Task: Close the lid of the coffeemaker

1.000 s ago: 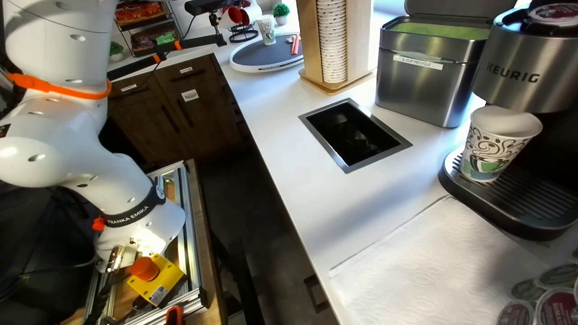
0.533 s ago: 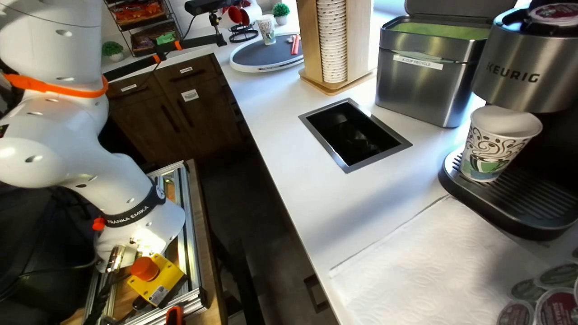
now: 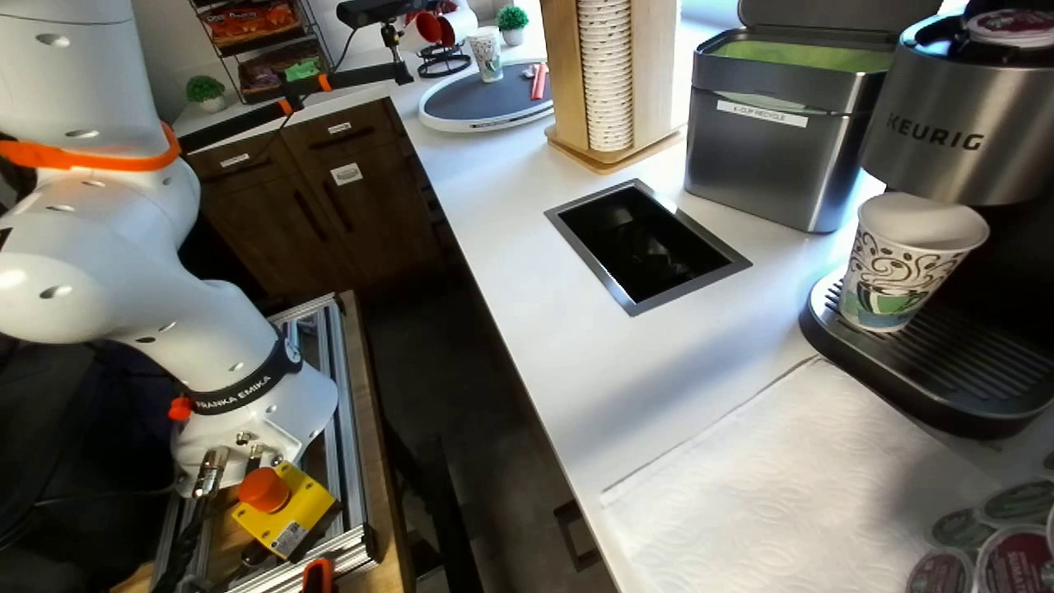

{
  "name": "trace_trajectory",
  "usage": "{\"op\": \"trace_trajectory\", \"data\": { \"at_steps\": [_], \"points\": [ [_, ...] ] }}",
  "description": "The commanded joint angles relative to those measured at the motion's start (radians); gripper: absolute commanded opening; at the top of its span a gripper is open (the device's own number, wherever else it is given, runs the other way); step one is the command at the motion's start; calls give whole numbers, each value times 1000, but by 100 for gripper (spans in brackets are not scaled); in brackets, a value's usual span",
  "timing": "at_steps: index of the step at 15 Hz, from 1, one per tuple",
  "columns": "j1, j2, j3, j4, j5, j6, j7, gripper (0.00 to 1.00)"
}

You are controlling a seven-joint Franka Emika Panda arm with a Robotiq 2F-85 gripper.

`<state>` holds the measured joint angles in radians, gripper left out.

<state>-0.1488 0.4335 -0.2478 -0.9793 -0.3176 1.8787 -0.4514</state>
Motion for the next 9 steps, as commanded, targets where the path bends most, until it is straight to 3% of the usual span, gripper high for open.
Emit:
{"op": "trace_trajectory", "data": {
  "at_steps": [1,9],
  "points": [
    [-11,-156,17,-239,58,84,21,0],
    [-44,-340,9,-559,184,276,13,0]
  ]
}}
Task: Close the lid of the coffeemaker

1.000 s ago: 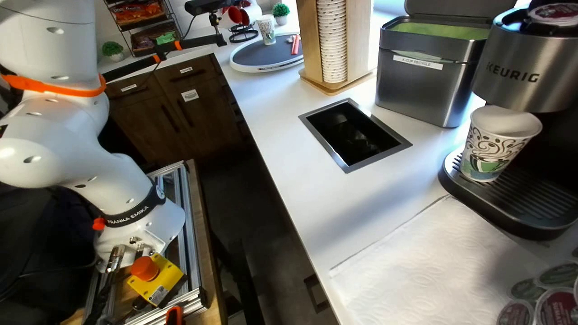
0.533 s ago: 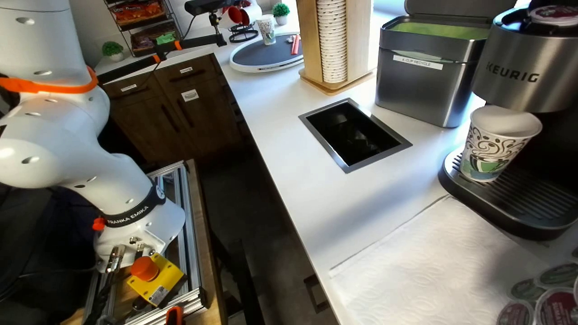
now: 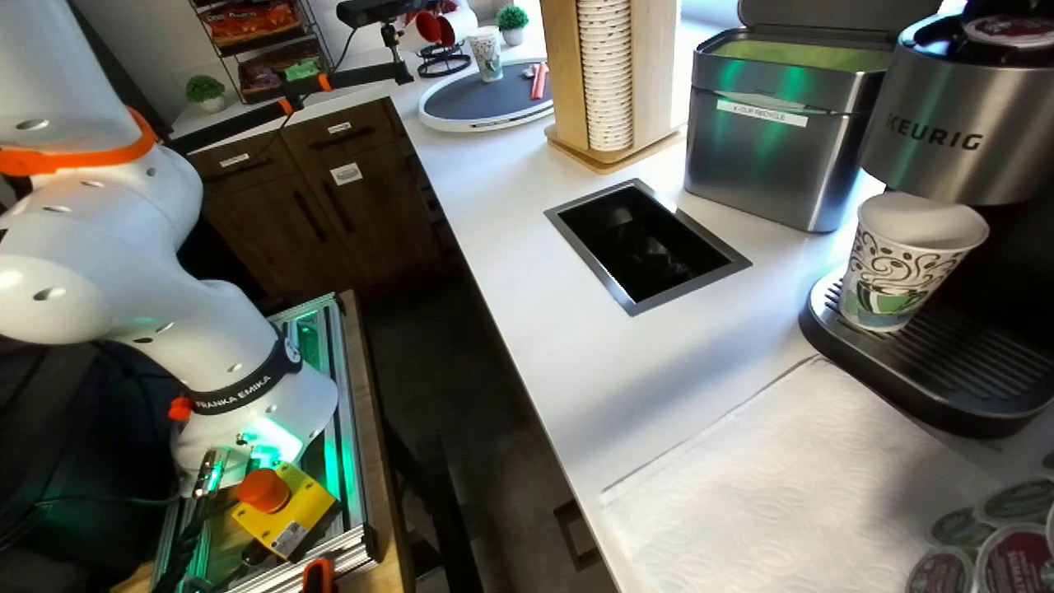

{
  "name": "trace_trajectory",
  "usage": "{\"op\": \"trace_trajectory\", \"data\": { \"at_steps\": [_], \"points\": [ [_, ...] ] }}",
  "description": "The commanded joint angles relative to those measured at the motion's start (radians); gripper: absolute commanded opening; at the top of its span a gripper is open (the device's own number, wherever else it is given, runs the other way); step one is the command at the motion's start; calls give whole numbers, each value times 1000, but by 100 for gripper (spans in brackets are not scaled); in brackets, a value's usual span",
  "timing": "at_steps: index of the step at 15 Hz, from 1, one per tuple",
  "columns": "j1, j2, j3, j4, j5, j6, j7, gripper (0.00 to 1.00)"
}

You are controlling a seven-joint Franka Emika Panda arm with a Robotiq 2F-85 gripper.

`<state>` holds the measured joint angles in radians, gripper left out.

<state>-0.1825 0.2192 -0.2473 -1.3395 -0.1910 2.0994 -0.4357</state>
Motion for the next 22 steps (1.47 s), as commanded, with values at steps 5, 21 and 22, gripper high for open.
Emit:
{"op": "trace_trajectory", "data": {
  "at_steps": [5,21,22],
  "points": [
    [-44,-230,15,-390,100,133,-18,0],
    [-21,-405,-1,-462,125,-279,56,27],
    [-16,-393,8,-416,128,-342,93,34]
  ]
}}
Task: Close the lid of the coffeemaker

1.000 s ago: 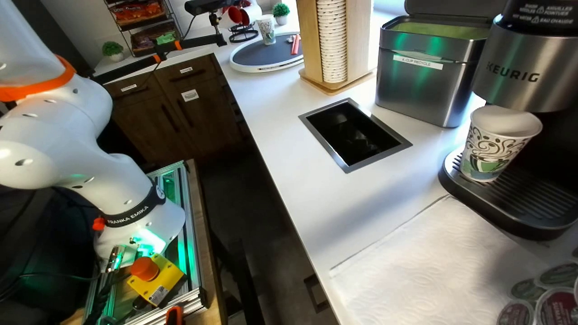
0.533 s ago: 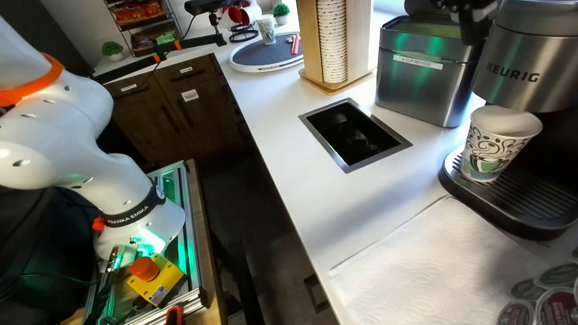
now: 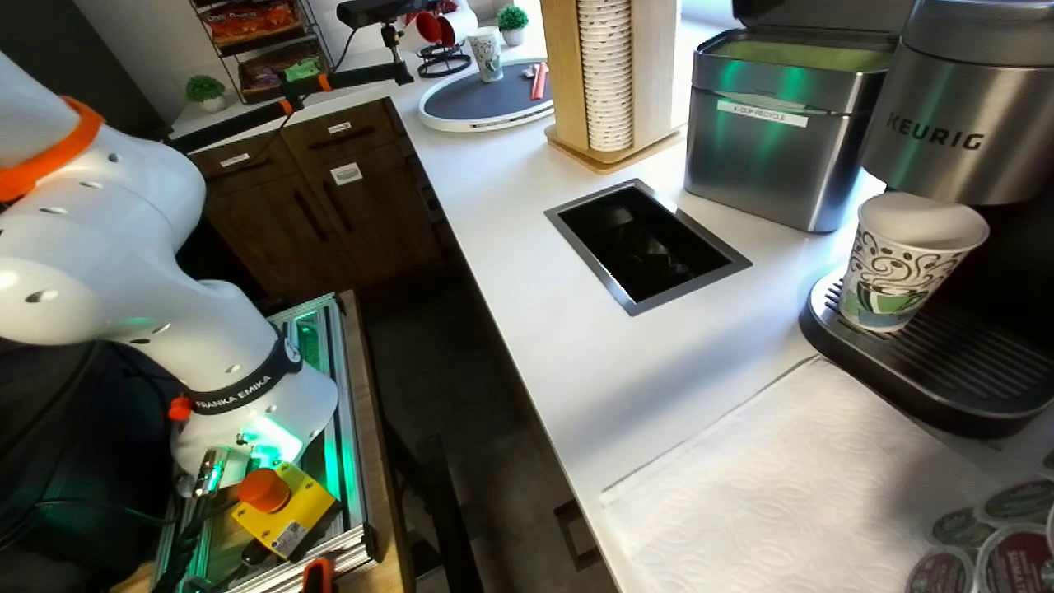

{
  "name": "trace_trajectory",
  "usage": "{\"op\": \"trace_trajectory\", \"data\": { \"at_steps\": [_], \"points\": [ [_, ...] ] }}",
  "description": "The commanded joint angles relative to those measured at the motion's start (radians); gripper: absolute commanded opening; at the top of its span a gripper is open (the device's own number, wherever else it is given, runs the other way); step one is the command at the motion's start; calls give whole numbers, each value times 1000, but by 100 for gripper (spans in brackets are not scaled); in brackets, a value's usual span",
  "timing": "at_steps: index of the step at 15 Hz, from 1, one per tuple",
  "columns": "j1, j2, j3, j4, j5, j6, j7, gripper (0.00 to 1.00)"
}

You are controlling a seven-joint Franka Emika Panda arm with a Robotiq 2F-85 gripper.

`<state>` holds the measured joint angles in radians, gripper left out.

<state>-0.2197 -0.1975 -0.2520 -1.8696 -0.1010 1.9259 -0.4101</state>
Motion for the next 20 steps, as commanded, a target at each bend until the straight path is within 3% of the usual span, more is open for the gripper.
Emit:
{"op": "trace_trajectory", "data": {
  "at_steps": [1,9,14,20],
  "points": [
    [24,31,28,154,25,-214,132,40],
    [70,82,126,354,-41,-445,447,99],
    [91,101,127,383,36,-475,383,100],
    [91,93,130,360,11,-440,394,100]
  ]
}}
